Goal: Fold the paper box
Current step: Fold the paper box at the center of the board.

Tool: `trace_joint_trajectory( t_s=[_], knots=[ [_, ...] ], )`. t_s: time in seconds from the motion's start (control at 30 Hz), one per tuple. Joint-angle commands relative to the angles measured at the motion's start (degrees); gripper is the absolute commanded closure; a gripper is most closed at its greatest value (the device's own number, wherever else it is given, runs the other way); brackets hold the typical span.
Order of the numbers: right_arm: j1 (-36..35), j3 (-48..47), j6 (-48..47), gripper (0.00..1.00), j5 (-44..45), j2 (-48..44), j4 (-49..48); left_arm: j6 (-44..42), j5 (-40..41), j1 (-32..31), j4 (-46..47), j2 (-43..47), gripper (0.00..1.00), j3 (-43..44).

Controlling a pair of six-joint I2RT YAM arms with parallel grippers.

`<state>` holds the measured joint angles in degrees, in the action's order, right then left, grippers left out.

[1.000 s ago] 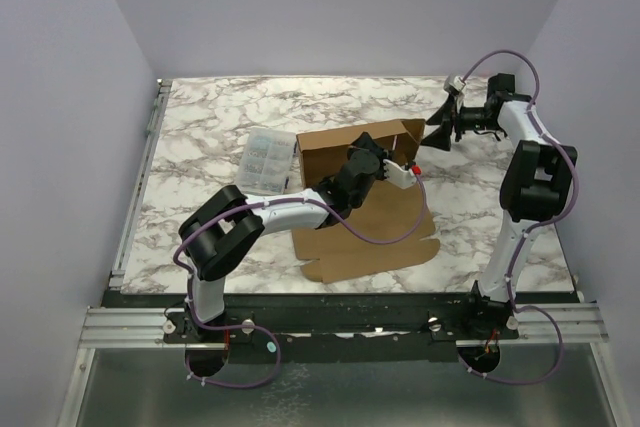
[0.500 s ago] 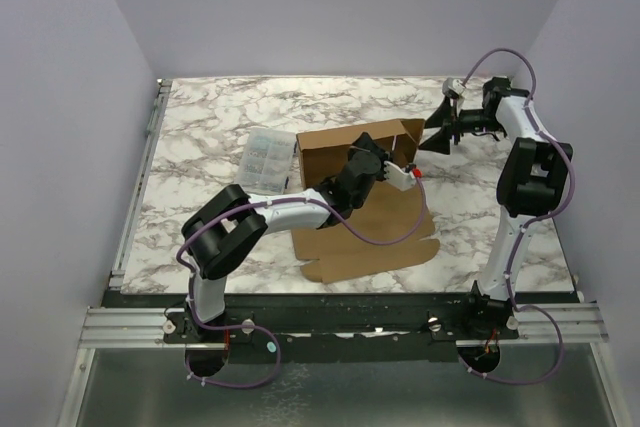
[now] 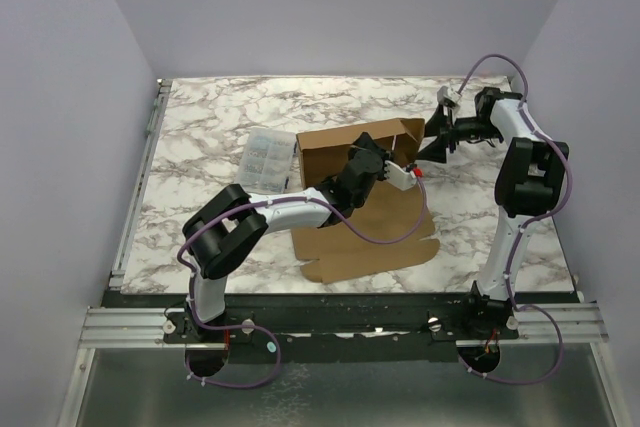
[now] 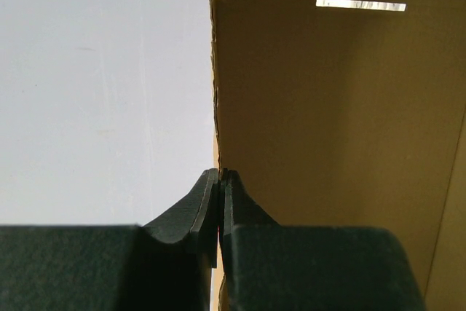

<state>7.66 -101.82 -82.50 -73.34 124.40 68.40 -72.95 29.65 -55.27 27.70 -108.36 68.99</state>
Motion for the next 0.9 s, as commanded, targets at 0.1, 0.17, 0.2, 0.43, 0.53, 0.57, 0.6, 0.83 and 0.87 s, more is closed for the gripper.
trace_joint_trajectory(
  t_s=[0.1,0.17,0.2,0.43,0.53,0.57,0.6,0.83,0.87],
  knots=[
    [-0.4,0.1,-7.1,0.21,-3.6,-3.0,7.0,-0.1,1.6,-0.5,-2.2,-1.0,0.95,1.4],
    [-0.5,0.7,-5.7,0.21,-3.4,-3.4,5.9,-0.4,1.6,-0.5,-2.2,-1.2,0.95,1.6],
    [-0.7,0.9,-5.5,0.21,-3.4,-3.6,5.8,-0.4,1.7,-0.5,-2.2,-1.2,0.95,1.7],
    [-1.8,3.4,-5.8,0.25,-3.1,-5.1,5.4,-0.4,1.8,-0.5,-2.3,-1.6,0.95,2.0],
    [-2.3,4.3,-5.0,0.26,-2.7,-5.6,4.3,-0.3,1.7,-0.5,-2.3,-1.6,0.95,2.0],
    [-2.3,4.4,-4.7,0.26,-2.6,-5.7,3.8,-0.2,1.5,-0.5,-2.4,-1.5,0.95,1.8],
    [-2.4,4.6,-3.9,0.27,-2.5,-5.7,3.1,-0.1,1.3,-0.5,-2.4,-1.3,0.95,1.7],
    [-3.6,11.2,14.0,0.35,1.9,-9.5,-15.6,0.9,0.5,-0.5,-2.9,-0.6,0.95,1.6],
    [-4.0,14.0,18.3,0.36,3.6,-10.8,-20.8,1.2,0.4,-0.5,-3.1,-0.6,0.95,1.6]
  ],
)
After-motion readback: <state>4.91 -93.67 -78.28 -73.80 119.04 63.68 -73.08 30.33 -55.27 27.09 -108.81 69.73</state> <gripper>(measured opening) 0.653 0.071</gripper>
